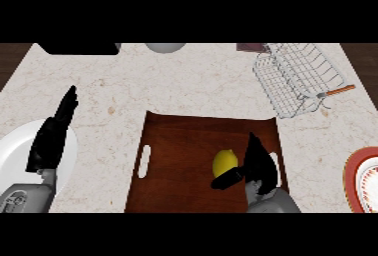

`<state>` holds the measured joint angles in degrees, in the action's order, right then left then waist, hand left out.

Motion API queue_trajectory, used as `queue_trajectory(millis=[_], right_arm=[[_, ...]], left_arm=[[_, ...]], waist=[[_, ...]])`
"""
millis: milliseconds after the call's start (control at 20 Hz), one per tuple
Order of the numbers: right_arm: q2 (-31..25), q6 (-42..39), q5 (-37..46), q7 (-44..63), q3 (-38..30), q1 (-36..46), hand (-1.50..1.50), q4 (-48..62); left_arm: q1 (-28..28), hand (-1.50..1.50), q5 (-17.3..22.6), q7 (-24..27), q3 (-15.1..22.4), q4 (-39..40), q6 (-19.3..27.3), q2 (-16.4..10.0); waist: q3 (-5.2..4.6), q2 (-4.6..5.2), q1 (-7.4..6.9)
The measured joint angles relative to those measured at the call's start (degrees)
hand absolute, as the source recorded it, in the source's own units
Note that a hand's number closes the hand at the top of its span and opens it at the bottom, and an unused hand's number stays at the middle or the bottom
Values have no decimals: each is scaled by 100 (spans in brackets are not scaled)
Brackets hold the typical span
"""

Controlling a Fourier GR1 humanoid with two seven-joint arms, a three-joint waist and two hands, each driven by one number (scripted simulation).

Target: Pick the lemon from the tray and place it in the tiered basket

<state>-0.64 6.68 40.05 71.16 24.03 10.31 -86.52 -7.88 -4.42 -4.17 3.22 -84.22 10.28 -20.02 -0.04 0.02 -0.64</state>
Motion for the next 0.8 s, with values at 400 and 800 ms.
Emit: queue_trajectory(millis=[400, 800], right_arm=[[-104, 168, -586, -91, 267, 379, 150, 554], [-140, 225, -603, -141, 389, 719, 150, 746]], left_arm=[[-76, 0, -3, 27, -79, 79, -81, 24], [-133, 0, 1, 39, -204, 142, -199, -6]], waist=[[-51, -35, 13], [-53, -43, 37]])
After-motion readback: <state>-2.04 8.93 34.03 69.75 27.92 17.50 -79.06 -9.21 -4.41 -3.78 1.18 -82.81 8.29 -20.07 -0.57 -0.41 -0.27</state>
